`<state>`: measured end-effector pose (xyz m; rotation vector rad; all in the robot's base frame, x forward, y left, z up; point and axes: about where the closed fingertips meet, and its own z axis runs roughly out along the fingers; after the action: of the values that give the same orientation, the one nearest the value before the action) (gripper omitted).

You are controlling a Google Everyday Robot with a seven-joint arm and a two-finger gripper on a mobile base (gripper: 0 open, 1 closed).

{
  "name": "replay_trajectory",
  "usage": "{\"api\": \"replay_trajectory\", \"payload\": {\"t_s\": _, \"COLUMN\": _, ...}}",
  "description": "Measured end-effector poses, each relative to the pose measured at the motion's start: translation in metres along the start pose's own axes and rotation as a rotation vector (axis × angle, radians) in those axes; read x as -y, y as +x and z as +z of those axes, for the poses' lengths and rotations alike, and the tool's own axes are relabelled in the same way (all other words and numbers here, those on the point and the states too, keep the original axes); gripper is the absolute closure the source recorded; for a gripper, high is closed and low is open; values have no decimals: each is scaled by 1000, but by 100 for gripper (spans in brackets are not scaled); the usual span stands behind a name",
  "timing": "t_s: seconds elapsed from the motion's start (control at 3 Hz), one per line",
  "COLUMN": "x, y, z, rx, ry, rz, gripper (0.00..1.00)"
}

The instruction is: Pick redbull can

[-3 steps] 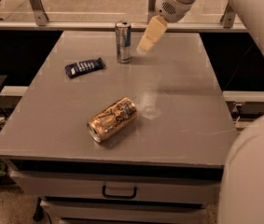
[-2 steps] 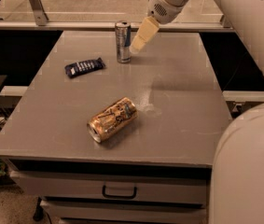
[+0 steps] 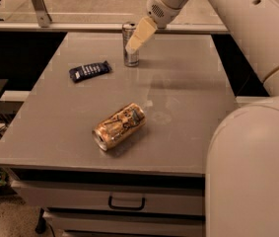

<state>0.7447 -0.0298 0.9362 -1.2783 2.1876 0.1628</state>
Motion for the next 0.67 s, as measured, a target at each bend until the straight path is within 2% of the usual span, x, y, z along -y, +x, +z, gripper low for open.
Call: {"api": "replay_trajectory", "payload": {"t_s": 0.67, "x": 7, "y": -19, "z": 25, "rx": 33, "ry": -15, "rz": 31, "gripper": 0}}
